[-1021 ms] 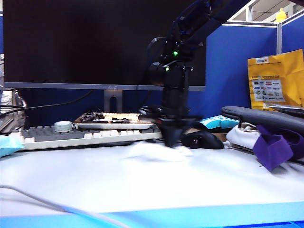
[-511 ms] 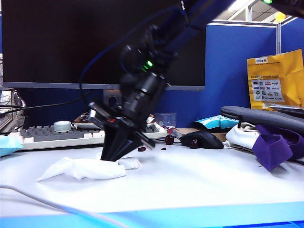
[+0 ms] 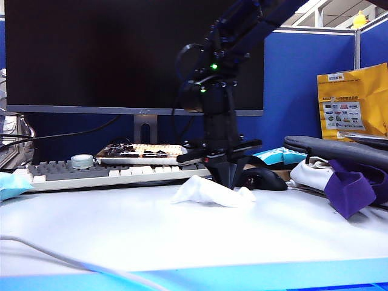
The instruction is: Use the wet wipes on the table to wipe the cherry juice off the table, then put the wipes back on the table.
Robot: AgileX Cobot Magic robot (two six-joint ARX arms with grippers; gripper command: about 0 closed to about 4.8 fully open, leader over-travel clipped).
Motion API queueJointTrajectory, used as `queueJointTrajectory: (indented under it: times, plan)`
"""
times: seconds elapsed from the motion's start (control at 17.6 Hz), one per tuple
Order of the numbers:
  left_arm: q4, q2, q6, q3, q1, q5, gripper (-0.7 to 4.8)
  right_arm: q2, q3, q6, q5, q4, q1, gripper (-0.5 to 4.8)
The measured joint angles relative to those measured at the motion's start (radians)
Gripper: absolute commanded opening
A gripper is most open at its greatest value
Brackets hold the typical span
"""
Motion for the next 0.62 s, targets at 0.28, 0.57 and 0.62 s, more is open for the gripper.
queueJointTrajectory:
  times: [0.28,0.57,0.62]
  plan:
    - [0.000,0.000,0.000,0.000,0.000,0.000,-0.04,0.001,-0.002,-0.039,-0.298,0.119,-0.015,-0.06]
    - [0.000,0.000,0.000,0.000,0.000,0.000,-0.04,0.025,-0.011,-0.068,-0.490,0.323,0.034,-0.06]
    - [0.000,0.000,0.000,0.000,0.000,0.000,-0.04,0.021,-0.008,-0.046,-0.377,0.340,0.042,-0.06]
